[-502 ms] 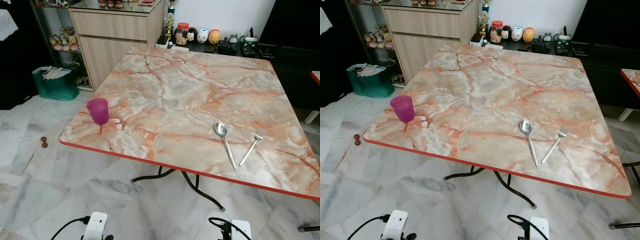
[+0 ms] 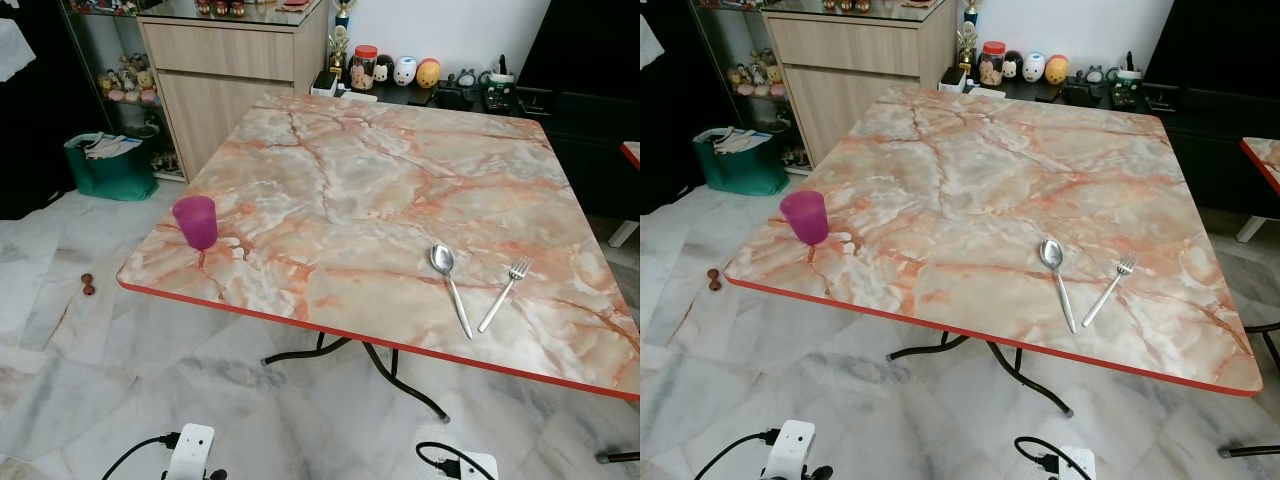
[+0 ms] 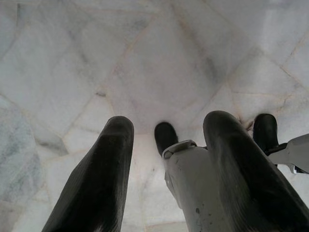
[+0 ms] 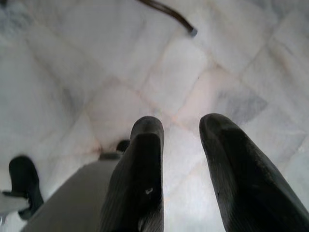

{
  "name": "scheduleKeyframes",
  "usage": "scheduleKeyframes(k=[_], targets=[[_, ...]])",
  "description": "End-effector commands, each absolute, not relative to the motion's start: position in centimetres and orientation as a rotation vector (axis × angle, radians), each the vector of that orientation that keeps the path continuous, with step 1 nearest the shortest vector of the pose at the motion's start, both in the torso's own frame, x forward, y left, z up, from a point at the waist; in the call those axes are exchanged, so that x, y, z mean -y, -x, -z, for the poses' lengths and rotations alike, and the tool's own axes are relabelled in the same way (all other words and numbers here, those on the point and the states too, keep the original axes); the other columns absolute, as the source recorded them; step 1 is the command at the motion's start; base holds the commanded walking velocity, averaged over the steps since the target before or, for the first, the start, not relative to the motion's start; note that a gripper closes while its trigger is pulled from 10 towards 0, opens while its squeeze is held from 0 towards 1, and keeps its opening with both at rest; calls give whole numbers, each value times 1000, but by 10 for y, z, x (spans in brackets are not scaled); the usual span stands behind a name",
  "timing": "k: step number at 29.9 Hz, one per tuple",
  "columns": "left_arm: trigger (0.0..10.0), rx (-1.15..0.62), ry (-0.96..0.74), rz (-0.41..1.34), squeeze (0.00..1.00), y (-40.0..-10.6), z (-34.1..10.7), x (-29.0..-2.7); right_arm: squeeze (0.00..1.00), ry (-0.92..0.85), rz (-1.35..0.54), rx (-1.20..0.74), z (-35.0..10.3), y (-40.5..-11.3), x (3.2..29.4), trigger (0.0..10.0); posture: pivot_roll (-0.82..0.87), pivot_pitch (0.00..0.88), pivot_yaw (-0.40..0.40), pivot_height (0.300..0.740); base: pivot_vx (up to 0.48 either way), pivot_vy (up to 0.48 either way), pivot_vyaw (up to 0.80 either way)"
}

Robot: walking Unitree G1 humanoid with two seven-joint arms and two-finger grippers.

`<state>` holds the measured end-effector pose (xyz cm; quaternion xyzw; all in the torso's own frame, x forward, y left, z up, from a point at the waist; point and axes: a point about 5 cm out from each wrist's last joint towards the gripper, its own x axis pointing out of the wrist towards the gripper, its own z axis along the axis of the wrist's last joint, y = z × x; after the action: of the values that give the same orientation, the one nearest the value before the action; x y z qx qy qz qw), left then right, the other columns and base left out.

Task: Setting the table

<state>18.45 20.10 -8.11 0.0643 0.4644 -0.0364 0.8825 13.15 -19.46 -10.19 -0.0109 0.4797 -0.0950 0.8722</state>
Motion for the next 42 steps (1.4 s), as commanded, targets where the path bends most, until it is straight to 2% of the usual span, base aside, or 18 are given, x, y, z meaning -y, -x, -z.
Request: scheduleKeyframes(k=[1, 10, 17, 18, 20, 21, 22, 25, 30, 33, 40, 41, 42], targets=[[10000, -975, -139, 69, 0, -183, 82, -203, 0, 26, 198, -1010, 102, -132, 195, 10000, 38, 0, -45, 740, 0, 0, 0], [10000, -979, -148, 69, 0, -182, 82, -203, 0, -20, 277, -840, 93, -141, 197, 10000, 28, 0, -35, 740, 0, 0, 0], [10000, -972, -148, 66, 0, -184, 81, -204, 0, -23, 256, -730, 84, -154, 198, 10000, 44, 0, -44, 740, 0, 0, 0], [10000, -971, -148, 64, 0, -185, 81, -204, 0, 3, 248, -610, 64, -194, 204, 10000, 43, 0, -44, 740, 0, 0, 0], [10000, -970, -148, 63, 0, -185, 80, -204, 0, 46, 230, -460, 32, -242, 207, 10000, 43, 0, -44, 740, 0, 0, 0], [10000, -970, -148, 63, 0, -185, 80, -204, 0, 46, 230, -460, 32, -242, 207, 10000, 43, 0, -44, 740, 0, 0, 0], [10000, -970, -147, 62, 0, -185, 80, -204, 0, 44, 224, -400, 20, -257, 205, 10000, 43, 0, -44, 740, 0, 0, 0], [10000, -972, -149, 61, 0, -185, 80, -205, 0, 22, 198, -295, 3, -273, 197, 10000, 40, 0, -40, 740, 0, 0, 0], [10000, -978, -152, 61, 0, -183, 81, -206, 0, -12, 166, -204, -9, -280, 190, 10000, 36, 0, -40, 740, 0, 0, 0], [10000, -979, -151, 61, 0, -183, 81, -206, 0, -19, 164, -214, -4, -275, 189, 10000, 36, 0, -41, 740, 0, 0, 0], [10000, -979, -151, 62, 0, -183, 82, -205, 0, -13, 171, -327, 22, -246, 188, 10000, 34, 0, -42, 740, 0, 0, 0], [10000, -980, -151, 62, 0, -182, 82, -205, 0, -12, 162, -367, 31, -235, 186, 10000, 32, 0, -44, 740, 0, 0, 0], [10000, -980, -152, 63, 0, -182, 82, -205, 0, -82, 178, -392, 37, -228, 184, 10000, 32, 0, -44, 740, 0, 0, 0]])
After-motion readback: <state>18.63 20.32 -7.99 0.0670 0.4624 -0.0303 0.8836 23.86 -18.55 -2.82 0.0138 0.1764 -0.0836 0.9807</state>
